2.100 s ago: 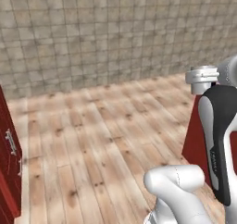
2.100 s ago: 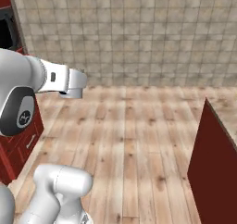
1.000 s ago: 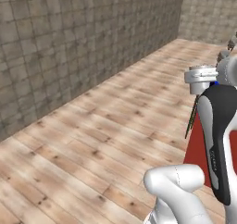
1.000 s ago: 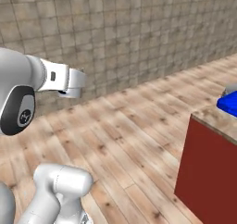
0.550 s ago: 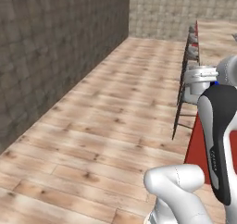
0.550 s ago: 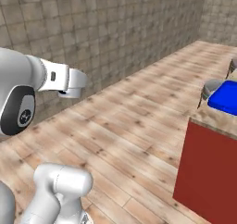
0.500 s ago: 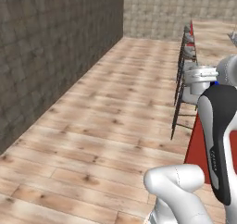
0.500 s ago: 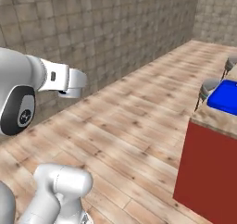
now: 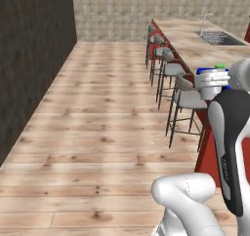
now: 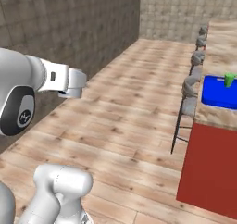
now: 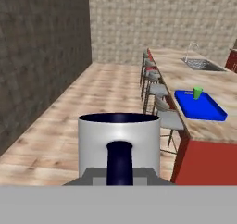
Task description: There is a tray on the dining counter. Grab the cup, mug, and pitcher and place them on the tray. The pitcher may be placed next to the tray if it cannot fit the tray.
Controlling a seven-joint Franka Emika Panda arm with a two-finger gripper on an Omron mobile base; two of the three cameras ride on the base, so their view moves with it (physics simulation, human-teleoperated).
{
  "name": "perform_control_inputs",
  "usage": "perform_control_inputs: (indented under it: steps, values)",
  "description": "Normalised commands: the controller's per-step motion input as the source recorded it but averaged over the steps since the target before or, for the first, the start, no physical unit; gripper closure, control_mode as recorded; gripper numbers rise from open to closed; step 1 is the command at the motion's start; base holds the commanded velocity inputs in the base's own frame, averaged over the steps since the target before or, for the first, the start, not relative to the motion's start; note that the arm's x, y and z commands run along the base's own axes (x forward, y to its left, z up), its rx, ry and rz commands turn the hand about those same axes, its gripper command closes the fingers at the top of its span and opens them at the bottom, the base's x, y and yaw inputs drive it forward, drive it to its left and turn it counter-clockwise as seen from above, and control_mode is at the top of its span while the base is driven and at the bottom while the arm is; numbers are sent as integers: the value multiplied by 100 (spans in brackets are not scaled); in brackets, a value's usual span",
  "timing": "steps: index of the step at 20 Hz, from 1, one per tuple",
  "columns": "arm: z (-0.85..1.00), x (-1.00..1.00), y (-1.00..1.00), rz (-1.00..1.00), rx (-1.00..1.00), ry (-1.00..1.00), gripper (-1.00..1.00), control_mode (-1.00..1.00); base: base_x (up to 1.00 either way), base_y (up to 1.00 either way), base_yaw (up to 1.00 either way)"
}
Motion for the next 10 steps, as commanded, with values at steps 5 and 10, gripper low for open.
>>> perform_control_inputs:
  steps: [5,10]
  values:
    - [0,0,0,0,0,0,100,100,82,69,-51]
    - [0,0,0,0,0,0,100,100,86,43,-54]
